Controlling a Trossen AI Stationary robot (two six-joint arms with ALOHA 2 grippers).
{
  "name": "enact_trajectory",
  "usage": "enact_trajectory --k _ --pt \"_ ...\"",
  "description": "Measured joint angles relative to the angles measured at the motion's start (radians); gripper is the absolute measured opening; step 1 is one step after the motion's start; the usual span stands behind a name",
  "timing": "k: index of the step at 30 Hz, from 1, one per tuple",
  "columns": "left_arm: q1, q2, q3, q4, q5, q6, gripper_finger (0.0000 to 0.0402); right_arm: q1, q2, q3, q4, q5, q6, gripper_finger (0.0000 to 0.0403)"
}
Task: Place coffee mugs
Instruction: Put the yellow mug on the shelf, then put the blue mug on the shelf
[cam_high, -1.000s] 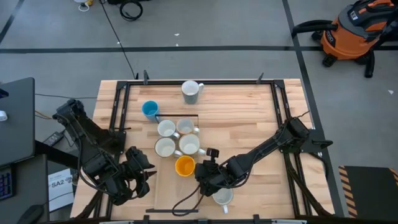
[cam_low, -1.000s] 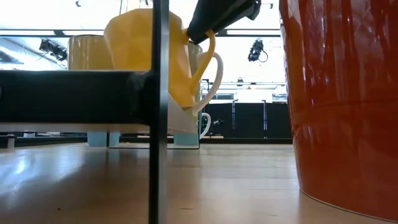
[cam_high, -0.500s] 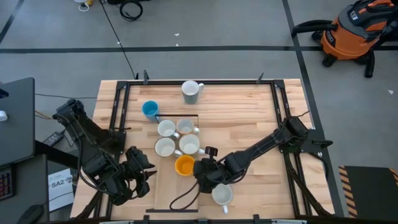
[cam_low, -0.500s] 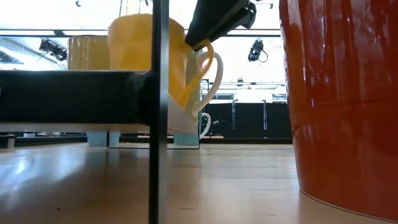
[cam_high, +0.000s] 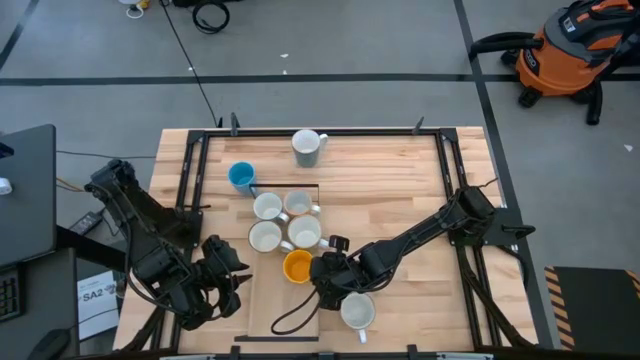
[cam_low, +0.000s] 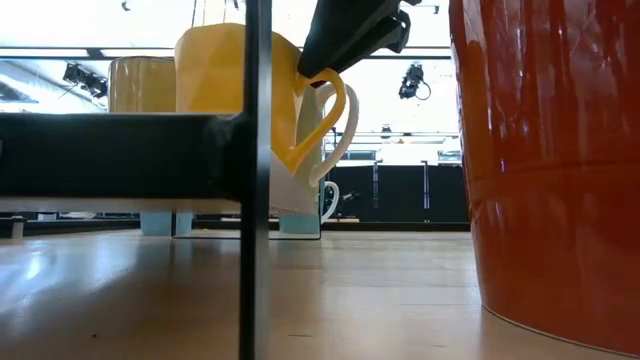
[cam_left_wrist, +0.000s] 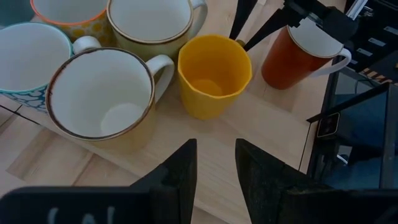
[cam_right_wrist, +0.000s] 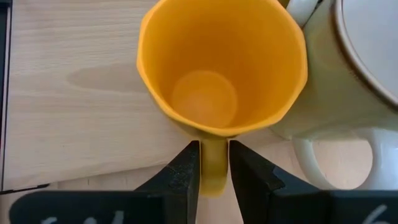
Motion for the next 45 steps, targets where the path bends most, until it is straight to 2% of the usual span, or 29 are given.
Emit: enact_trajectory --k 10,20,28,33,38,41,45 --pt "0.000 0.000 0.000 0.000 0.000 0.000 0.0117 0.000 0.000 0.000 0.000 0.001 0.001 0.0122" --pt "0.000 0.000 0.000 0.000 0.000 0.000 0.0117 0.000 -0.004 0.000 -0.009 0.005 0.004 0.0122" --pt "0.000 0.000 0.000 0.000 0.000 0.001 0.0117 0.007 -0.076 0.000 -0.036 0.003 -0.014 0.0122" --pt "0.001 0.000 0.000 -0.003 -0.012 0.002 0.0117 0.029 -0.178 0.000 -0.157 0.012 -0.029 0.0122" --pt "0.043 -0.011 0.000 -0.046 -0.047 0.042 0.0117 0.048 -0.307 -0.001 -0.358 0.126 -0.053 0.0122" --pt "0.110 -0.044 0.000 -0.080 -0.049 0.074 0.0117 0.042 -0.408 -0.049 -0.428 0.225 -0.054 0.0122" --pt "0.245 -0.115 0.000 -0.114 -0.048 0.109 0.0117 0.004 -0.595 -0.201 -0.410 0.334 -0.057 0.0122"
